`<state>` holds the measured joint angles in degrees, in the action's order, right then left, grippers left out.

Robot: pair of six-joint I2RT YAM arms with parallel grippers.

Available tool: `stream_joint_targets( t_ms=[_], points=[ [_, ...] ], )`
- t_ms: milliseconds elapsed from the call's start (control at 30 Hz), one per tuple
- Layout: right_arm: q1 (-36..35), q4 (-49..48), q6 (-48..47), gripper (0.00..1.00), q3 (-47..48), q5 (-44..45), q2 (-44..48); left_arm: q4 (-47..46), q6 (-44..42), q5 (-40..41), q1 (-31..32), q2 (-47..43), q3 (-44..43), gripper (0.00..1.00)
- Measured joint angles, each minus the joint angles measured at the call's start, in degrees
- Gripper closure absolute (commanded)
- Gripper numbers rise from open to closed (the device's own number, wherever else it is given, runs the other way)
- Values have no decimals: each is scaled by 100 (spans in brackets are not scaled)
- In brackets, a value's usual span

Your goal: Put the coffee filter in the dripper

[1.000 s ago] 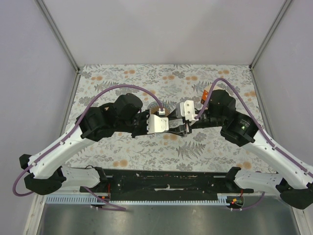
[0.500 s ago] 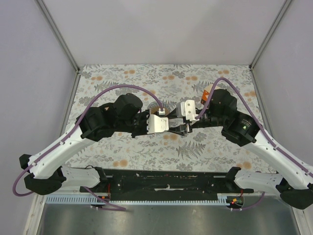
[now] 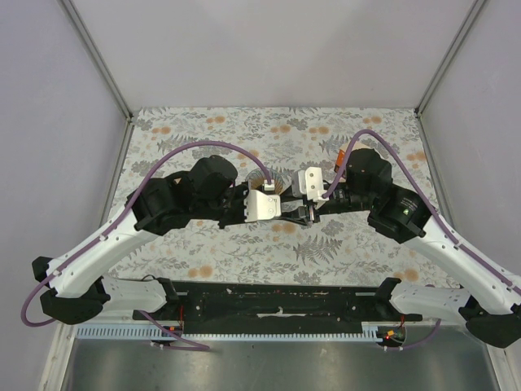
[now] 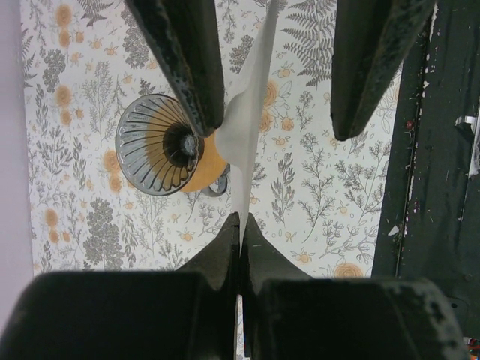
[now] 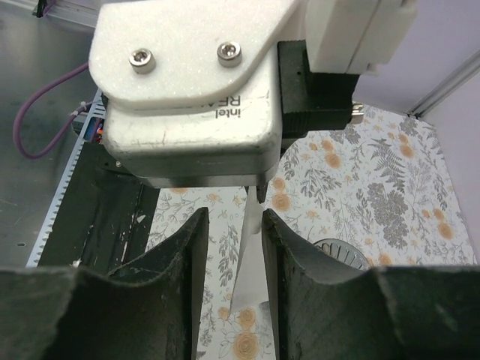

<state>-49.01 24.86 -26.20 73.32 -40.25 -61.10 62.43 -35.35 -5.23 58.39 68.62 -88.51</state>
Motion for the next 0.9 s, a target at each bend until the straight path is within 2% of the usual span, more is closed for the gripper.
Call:
stream_joint_targets(
  t_ms=[400,733,900],
  points=[
    [0,26,13,73,2,-35,0,-2,0,74,0,-7,61,98],
    [0,55,20,71,0,-85,0,-2,0,118,0,-11,76,98],
    [-2,57,-9,66,0,-243,2,-2,0,179,0,-13,76,98]
  ],
)
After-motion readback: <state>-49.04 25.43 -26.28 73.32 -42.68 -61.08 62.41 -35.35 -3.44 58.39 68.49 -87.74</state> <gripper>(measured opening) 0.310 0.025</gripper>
